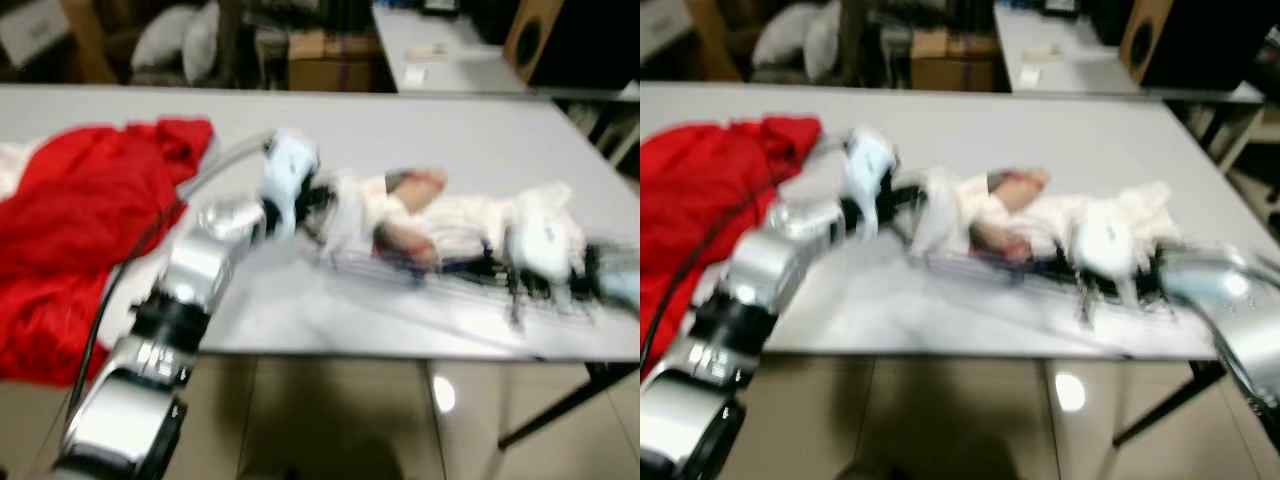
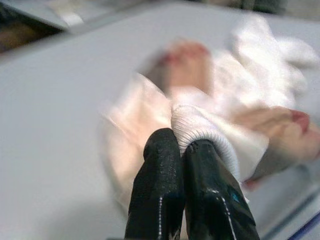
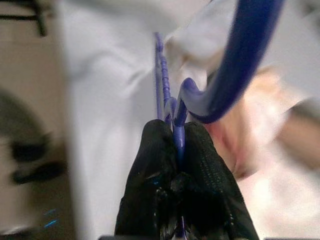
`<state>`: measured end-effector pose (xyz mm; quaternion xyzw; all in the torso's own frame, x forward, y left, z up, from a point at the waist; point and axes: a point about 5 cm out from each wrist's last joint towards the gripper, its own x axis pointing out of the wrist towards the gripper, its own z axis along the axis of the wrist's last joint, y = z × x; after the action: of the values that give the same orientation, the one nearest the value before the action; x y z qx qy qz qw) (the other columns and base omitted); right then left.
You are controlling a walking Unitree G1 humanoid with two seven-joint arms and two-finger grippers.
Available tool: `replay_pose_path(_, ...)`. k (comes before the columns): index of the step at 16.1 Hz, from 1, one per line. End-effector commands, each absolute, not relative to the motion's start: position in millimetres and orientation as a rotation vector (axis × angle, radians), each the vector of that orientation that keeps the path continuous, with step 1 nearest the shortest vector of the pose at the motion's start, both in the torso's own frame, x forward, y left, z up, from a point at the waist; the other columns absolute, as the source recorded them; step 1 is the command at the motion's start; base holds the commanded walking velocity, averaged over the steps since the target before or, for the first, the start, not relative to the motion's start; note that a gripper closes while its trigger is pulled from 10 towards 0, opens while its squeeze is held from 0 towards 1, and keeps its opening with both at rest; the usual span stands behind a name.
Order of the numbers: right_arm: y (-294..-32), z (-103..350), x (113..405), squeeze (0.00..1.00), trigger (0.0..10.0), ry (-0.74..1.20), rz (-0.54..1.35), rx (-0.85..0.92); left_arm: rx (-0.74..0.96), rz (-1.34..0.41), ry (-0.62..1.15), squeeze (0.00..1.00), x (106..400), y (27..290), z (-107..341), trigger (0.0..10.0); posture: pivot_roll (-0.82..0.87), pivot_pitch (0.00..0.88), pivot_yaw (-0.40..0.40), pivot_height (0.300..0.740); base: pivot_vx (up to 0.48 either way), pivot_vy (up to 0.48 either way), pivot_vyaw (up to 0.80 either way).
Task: Hang hanger
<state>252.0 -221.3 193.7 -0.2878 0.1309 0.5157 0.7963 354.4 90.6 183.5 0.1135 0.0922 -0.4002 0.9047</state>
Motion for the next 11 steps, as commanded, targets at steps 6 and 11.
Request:
replay_pose_path(6, -255, 260, 214, 0.00, 10.0, 0.272, 1.058, -0.574, 0.373, -1.122, 0.380, 1.00, 322, 144, 202, 10.0, -0.09, 0.000, 0.049, 0.740, 0.000, 0.000, 0.00)
replay_pose_path(11, -261, 270, 238, 0.00, 10.0, 0.013, 0.609, -0.415, 0.095, -0.601, -0.001, 0.00, 355, 178, 252, 10.0, -0.09, 0.000, 0.052, 0.740, 0.000, 0.000, 0.00)
